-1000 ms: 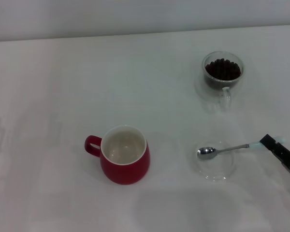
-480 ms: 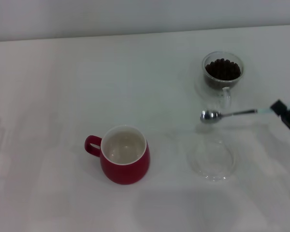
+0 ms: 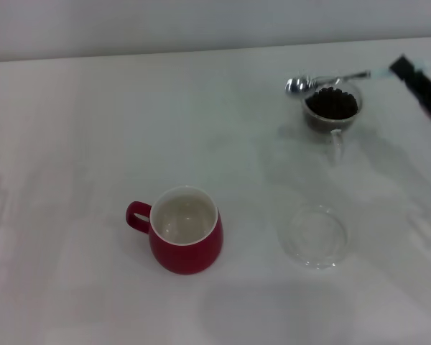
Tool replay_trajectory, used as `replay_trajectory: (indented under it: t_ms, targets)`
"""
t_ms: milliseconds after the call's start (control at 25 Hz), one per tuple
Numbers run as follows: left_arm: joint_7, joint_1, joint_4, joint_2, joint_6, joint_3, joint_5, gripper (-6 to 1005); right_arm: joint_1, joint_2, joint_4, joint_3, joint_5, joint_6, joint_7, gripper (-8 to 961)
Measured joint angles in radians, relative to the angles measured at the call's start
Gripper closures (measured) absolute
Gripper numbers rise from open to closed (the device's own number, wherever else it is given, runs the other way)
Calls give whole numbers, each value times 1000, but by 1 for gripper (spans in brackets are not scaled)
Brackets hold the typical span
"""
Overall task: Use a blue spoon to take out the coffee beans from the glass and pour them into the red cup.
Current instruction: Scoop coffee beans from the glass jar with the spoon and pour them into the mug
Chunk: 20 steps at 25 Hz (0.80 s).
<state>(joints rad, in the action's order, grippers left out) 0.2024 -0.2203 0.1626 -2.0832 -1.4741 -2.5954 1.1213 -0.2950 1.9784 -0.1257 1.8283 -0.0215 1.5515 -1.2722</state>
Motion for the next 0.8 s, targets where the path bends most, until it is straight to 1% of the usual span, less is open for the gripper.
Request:
replay_trajectory:
  t_ms: [40,200,360,400,440,480,640,800]
  targets:
    - [0,0,0,0,0,0,0,273,0,0,0,0,0,0,0,806]
    - [0,-2,0,0,1,0,0,273,-38,-14,0,-64,0,-38,74,807]
    - [0,-2,0,0,1,0,2,273,-42,-30,-1,-106,0,-68,144,807]
    - [0,-4,0,0,1,0,9,273,-39,-39,0,-108,1,-73,163,807]
    - [0,-4,0,0,1,0,9,273,-39,-39,0,-108,1,-73,163,807]
    - [0,-6,0,0,1,0,12,273,-36,-45,0,-109,2,-73,174,807]
    - [0,-13,0,0,2,0,22,272,-16,-59,-6,-105,9,-58,236,807]
    - [0,-16,6,0,2,0,23,272,-2,-65,-5,-102,11,-21,306,807]
